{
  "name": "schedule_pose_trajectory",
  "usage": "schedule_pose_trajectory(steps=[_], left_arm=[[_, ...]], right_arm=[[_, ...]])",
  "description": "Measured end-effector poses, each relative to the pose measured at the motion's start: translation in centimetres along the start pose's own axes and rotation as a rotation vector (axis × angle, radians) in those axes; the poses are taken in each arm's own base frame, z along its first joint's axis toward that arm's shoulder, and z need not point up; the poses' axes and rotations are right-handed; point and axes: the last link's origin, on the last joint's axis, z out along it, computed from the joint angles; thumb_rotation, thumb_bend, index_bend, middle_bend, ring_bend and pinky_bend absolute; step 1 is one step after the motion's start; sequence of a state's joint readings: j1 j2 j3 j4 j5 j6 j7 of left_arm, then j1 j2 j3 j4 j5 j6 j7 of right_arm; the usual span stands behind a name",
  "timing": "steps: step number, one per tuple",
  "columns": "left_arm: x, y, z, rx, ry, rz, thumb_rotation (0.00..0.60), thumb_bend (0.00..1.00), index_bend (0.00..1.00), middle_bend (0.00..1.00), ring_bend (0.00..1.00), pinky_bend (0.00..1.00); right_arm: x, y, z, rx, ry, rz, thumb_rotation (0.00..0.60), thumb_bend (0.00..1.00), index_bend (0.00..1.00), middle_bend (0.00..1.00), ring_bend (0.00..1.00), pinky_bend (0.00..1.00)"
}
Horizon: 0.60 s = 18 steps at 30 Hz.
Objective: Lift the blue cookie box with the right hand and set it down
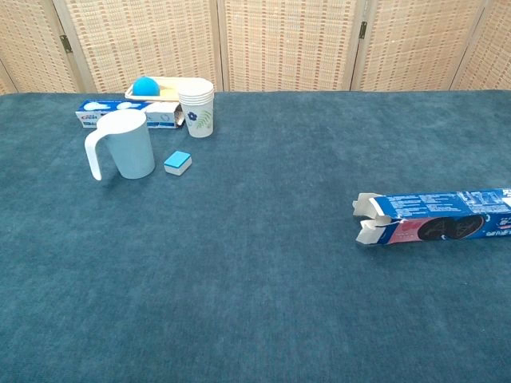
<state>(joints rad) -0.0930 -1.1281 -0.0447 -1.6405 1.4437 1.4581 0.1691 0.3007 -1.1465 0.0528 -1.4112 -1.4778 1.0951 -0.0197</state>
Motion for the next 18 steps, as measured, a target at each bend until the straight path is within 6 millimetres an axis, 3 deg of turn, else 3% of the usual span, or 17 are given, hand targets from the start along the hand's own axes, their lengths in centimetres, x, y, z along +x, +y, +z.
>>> schedule_pose_trajectory(steps=[8,18], left_arm=[[0.2,-0.3,-0.1,-0.031,-0.028,-0.038,0.6,0.38,0.12,0.13,0.09,0.19],[0.4,-0.3,-0.4,-0.083,-0.064,-0.077,0.6,0.39,0.14,0.12,0.09,0.2]], right_arm=[[-0.9,-0.4,3.8,-0.012,-0.062,0.004,0.6,0.13,0.25,0.18,0.16,0.0],[-1.9,-1.4,5.4,0.01,-0.073,-0.005,0.6,0.13,0.25,0.18,0.17,0.0]])
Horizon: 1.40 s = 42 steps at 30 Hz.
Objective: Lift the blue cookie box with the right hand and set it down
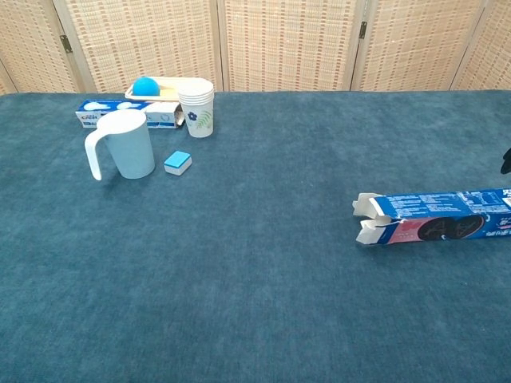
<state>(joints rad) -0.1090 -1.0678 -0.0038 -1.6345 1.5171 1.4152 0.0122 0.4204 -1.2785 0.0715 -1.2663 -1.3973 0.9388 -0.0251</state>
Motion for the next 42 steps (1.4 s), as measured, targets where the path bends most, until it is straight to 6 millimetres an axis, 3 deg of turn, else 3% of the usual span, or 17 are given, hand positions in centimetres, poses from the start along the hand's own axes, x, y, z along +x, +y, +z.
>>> schedule_pose_trajectory(steps=[15,25,36,42], left_arm=[[0.0,0.2,-0.2,-0.023,-0.014,-0.017,0.6,0.39,0.13,0.1,0.09,0.2],[0.1,0.1,-0.3,-0.033,-0.019,-0.034,0.6,0.39,0.13,0.09,0.09,0.2],[0.1,0.2,-0.3,-0.043,-0.024,-0.05,0.6,0.39,0.13,0.09,0.09,0.2],[0.0,0.2,-0.4,-0.04,-0.049,-0.061,0.6,0.39,0.12,0.09,0.09,0.2]], right_arm=[[-0.6,-0.5,2.1,0.017,0.046,-0.014,0.6,0.13,0.39,0.28,0.27,0.0],[-0.8,-0.9,2.4,0.024,0.048,-0.039,0.6,0.13,0.5,0.36,0.32,0.0],[0.8,-1.1,1.8,0.061,0.125,-0.064,0.6,0.13,0.59,0.42,0.37,0.01],[2.9,-1.3,1.0,0.099,0.142,-0.078,0.6,0.13,0.59,0.42,0.37,0.02]])
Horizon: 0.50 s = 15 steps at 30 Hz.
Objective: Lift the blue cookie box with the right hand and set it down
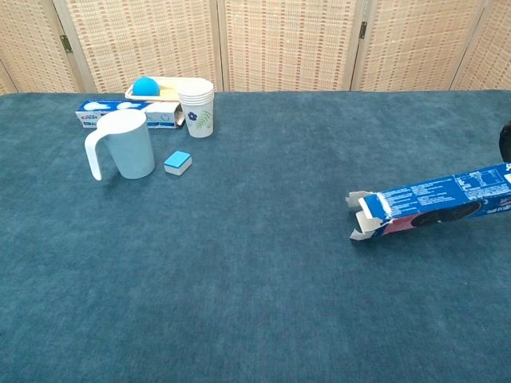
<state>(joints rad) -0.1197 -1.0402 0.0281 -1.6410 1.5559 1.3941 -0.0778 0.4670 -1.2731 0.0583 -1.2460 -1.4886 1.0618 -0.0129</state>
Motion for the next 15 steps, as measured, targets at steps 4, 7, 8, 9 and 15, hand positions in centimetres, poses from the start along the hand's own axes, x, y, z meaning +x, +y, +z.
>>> schedule_pose_trajectory(steps=[4,7,8,9,15], left_arm=[[0.1,0.2,0.0,-0.015,-0.006,0.001,0.6,0.39,0.15,0.09,0.09,0.2],[0.1,0.0,0.2,-0.011,0.001,0.0,0.6,0.39,0.16,0.09,0.09,0.2],[0.1,0.0,0.2,-0.008,0.0,-0.001,0.6,0.39,0.16,0.09,0.09,0.2],[0.0,-0.1,0.3,-0.003,-0.002,-0.002,0.6,0.39,0.16,0.09,0.09,0.2],[-0.4,-0.2,0.7,0.014,-0.036,-0.002,0.6,0.39,0.16,0.09,0.09,0.2]], right_arm=[[2.4,0.4,-0.5,0.016,0.012,-0.003,0.6,0.13,0.59,0.42,0.37,0.03],[4.5,0.7,-1.0,0.02,0.011,-0.008,0.6,0.13,0.59,0.42,0.37,0.03],[5.4,0.8,-1.3,0.021,0.009,-0.011,0.6,0.13,0.59,0.42,0.37,0.03],[6.0,0.8,-1.4,0.021,0.007,-0.013,0.6,0.13,0.59,0.42,0.37,0.03],[9.7,0.4,-2.3,0.017,-0.009,-0.034,0.6,0.13,0.59,0.42,0.37,0.03]])
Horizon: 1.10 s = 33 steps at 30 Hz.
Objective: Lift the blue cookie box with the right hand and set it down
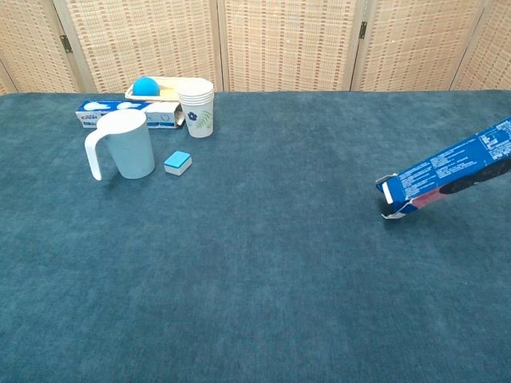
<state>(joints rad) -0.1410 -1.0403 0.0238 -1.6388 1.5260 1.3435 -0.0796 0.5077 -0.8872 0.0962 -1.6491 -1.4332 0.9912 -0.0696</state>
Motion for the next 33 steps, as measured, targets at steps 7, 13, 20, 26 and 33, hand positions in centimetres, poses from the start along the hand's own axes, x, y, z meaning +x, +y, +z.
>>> schedule_pose_trajectory(steps=[7,13,20,26,33], left_arm=[[0.0,0.1,0.4,-0.005,-0.001,0.001,0.6,0.39,0.17,0.09,0.1,0.18],[-0.2,0.1,0.4,-0.006,-0.006,0.002,0.6,0.39,0.18,0.09,0.1,0.18],[-0.3,0.1,0.6,-0.01,-0.019,-0.004,0.6,0.38,0.18,0.09,0.1,0.18],[-0.4,0.2,0.7,-0.008,-0.026,-0.001,0.6,0.39,0.18,0.09,0.1,0.18],[-0.4,0.1,0.7,-0.002,-0.027,-0.009,0.6,0.39,0.17,0.09,0.1,0.18]], right_arm=[[3.5,-0.4,-1.2,-0.029,-0.025,-0.029,0.6,0.13,0.58,0.39,0.36,0.03],[6.1,-0.8,-2.5,-0.054,-0.04,-0.024,0.6,0.13,0.56,0.38,0.35,0.03],[8.4,-0.3,-4.1,-0.082,-0.005,0.007,0.6,0.13,0.54,0.38,0.35,0.03],[9.3,-0.1,-5.1,-0.068,0.032,0.074,0.6,0.13,0.54,0.38,0.35,0.03],[9.2,-0.5,-5.0,0.011,0.094,0.245,0.6,0.13,0.54,0.39,0.35,0.03]])
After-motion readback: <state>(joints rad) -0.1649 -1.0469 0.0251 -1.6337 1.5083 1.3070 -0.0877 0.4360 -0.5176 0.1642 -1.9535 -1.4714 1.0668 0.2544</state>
